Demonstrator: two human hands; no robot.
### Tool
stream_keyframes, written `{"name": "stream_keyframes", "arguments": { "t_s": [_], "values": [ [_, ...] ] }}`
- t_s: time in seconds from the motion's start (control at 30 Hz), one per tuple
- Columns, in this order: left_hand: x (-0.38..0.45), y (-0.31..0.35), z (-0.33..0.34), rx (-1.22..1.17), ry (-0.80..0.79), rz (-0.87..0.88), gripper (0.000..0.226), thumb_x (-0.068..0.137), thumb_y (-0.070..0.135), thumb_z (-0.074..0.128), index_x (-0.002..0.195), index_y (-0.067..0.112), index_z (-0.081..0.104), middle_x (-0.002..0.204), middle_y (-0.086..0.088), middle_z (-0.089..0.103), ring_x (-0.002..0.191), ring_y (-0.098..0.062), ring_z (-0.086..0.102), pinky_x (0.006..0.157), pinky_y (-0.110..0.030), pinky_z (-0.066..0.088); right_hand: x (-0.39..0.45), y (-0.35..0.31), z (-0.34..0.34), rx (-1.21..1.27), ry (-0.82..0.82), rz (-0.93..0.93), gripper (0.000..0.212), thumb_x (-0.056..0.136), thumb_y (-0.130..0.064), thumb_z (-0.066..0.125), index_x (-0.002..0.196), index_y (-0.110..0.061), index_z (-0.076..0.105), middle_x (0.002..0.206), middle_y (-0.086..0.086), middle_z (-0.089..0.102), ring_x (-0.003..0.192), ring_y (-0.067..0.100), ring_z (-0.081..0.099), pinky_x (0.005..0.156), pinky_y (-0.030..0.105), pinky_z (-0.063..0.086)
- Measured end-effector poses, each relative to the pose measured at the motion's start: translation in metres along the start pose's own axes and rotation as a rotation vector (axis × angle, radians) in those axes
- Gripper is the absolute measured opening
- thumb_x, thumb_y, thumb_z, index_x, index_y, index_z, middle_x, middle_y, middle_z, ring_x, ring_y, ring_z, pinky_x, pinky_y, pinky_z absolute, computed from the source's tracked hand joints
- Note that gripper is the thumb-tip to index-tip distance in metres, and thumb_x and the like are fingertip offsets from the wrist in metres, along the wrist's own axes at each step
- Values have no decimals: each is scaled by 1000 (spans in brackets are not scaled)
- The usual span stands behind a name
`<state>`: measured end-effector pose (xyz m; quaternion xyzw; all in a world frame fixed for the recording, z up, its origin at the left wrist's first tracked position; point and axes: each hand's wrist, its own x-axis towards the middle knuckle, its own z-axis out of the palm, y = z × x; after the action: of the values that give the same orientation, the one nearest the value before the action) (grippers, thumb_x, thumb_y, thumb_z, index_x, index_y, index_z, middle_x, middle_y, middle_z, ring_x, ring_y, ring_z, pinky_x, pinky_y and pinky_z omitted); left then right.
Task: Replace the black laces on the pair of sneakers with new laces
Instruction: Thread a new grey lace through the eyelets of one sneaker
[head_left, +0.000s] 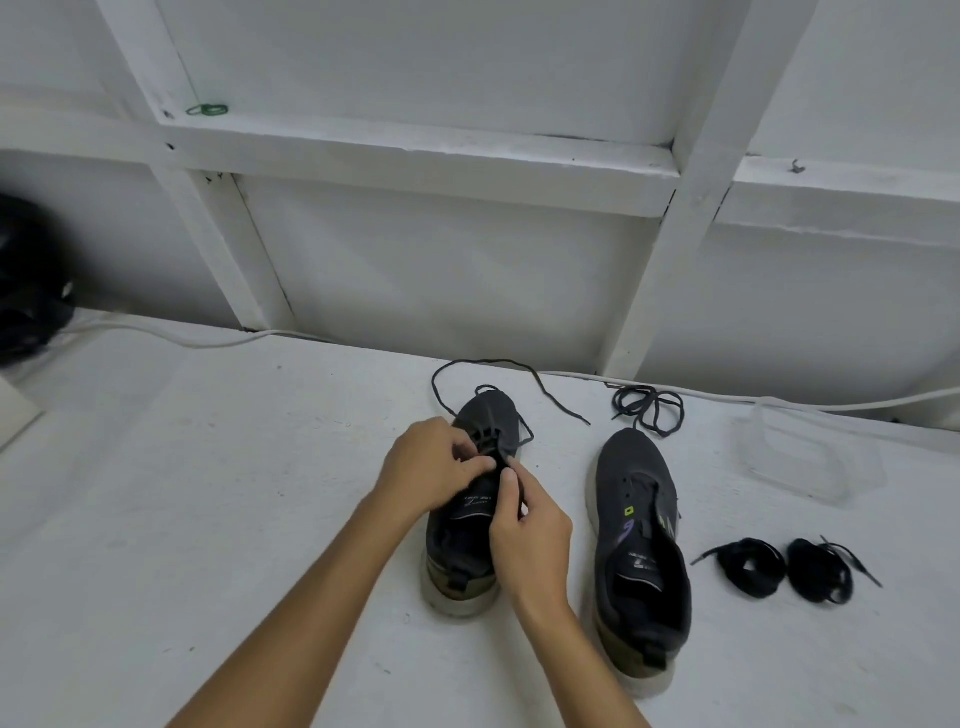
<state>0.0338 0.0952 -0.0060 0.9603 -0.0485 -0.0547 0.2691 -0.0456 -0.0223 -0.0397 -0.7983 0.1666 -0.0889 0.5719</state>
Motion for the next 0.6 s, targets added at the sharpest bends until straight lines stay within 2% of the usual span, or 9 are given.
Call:
{"name": "stream_keyframes", "arguments": {
  "t_s": [0.1,0.17,0.23,0.3,0.37,0.4,0.47,0.53,0.6],
  "values": [
    [1,-1,-5,25,-40,-14,18,89,36,69,81,20,71,80,6,59,81,-16,61,73,-29,49,1,2,1,-12,34,2,27,105,-24,47,113,-27,72,94,-21,71,91,-6,63,77,7,45],
    [0,-5,-16,-140,-55,32,18,90,30,68,79,16,69,88,3,62,80,-13,59,73,-24,46,2,3,2,-31,69,-11,26,105,-25,45,102,-28,71,79,-18,68,79,-3,61,67,10,40],
    [-3,-8,-31,-503,-105,0,15,95,24,63,84,14,68,98,2,66,87,-7,61,79,-17,44,2,4,4,-28,89,-11,27,106,-24,45,89,-27,66,67,-13,61,69,1,57,61,15,37],
    [-5,-10,-41,-1014,-197,-58,22,100,20,50,87,9,64,99,-8,71,99,-12,68,94,-28,48,3,3,5,-17,99,-22,28,106,-23,45,84,-27,62,62,-10,58,67,3,56,60,14,38],
    [-8,-12,-44,-1426,-163,-151,32,104,18,39,76,9,51,72,-8,61,72,-19,67,89,-40,55,4,2,6,-19,110,-24,30,105,-22,46,78,-27,58,59,-11,55,64,5,54,59,14,38],
    [-8,-14,-44,-1473,-76,-206,35,105,20,38,72,12,45,62,-3,48,55,-17,54,80,-40,58,6,2,5,-19,117,-19,34,105,-22,45,73,-27,54,57,-12,54,61,5,52,58,14,37],
    [-6,-17,-40,-1188,96,-291,36,103,29,47,71,15,39,57,4,34,49,-15,31,63,-33,51,8,1,3,-11,119,-3,41,106,-21,45,66,-30,45,54,-17,52,56,6,48,55,15,36],
    [-6,-19,-33,-744,129,-285,31,94,43,63,79,18,53,63,9,44,55,-12,39,63,-29,42,10,1,2,-23,106,-8,42,105,-22,45,65,-33,42,54,-18,52,55,6,47,55,15,36],
    [-8,-14,-25,-431,3,-186,21,83,50,73,94,33,67,85,14,59,75,0,55,68,-22,42,11,2,2,-41,99,-26,38,105,-23,45,68,-32,46,55,-16,53,58,6,50,55,15,36]
  ]
}}
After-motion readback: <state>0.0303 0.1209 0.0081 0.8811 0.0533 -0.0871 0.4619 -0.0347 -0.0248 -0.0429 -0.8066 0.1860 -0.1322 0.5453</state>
